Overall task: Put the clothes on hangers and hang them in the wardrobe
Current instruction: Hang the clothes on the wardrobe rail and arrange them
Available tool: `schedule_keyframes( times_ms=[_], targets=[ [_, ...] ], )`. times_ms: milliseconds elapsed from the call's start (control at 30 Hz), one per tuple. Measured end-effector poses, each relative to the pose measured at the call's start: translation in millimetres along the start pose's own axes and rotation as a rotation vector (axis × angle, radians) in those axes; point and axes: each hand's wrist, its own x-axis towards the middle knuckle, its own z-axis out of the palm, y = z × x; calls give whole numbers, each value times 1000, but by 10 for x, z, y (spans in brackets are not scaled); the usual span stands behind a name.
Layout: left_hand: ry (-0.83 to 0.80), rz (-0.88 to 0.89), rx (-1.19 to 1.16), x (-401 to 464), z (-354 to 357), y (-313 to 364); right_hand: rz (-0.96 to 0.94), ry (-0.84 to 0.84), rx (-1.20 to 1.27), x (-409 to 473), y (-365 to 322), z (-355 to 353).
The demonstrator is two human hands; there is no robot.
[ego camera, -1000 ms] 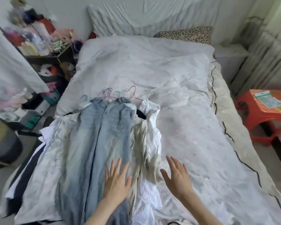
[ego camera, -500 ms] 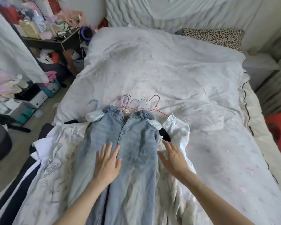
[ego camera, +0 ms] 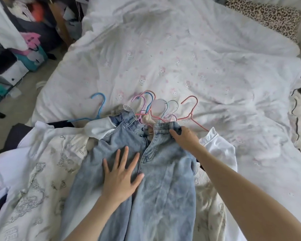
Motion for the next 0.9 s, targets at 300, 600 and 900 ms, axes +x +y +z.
schedule_keyframes(
  times_ms=[300, 600, 900],
  targets=[
    [125, -4, -68, -113, -100, 18, -219, 288, 2, -478, -31, -239],
    [730, 133, -125, -301, -1532, 555, -402, 729, 175, -2005, 440, -867],
    [611, 714, -312, -1519, -2065, 2019, -179, 995, 162, -4372, 1834, -1222]
  ],
)
